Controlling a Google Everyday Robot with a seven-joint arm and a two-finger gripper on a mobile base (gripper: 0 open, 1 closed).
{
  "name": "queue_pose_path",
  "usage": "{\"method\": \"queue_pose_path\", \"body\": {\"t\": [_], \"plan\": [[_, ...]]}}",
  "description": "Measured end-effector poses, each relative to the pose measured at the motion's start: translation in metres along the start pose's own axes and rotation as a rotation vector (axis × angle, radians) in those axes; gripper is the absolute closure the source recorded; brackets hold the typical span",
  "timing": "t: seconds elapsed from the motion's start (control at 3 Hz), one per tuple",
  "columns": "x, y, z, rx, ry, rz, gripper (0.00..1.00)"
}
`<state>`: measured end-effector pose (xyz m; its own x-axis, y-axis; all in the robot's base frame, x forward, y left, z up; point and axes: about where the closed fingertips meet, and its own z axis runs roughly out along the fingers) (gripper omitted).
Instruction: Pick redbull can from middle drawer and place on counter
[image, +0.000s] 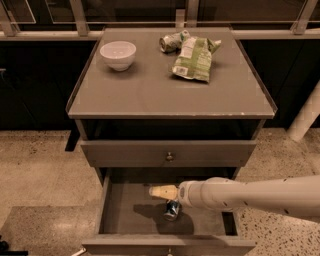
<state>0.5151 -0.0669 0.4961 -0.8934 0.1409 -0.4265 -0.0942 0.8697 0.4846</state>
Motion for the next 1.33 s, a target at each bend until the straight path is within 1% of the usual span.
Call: {"method": "queue_pose_path", "body": {"t": [0.33, 0.67, 1.0, 1.33], "plan": [[0.000, -0.012, 0.010, 0.018, 0.000, 0.023, 0.00], [0.004, -0.022, 0.024, 0.058, 0.009, 0.028, 0.00], [0.011, -0.027, 0.044, 0.086, 0.031, 0.018, 0.00], [0.019, -0.037, 0.069, 0.053, 0.051, 0.029, 0.00]]}}
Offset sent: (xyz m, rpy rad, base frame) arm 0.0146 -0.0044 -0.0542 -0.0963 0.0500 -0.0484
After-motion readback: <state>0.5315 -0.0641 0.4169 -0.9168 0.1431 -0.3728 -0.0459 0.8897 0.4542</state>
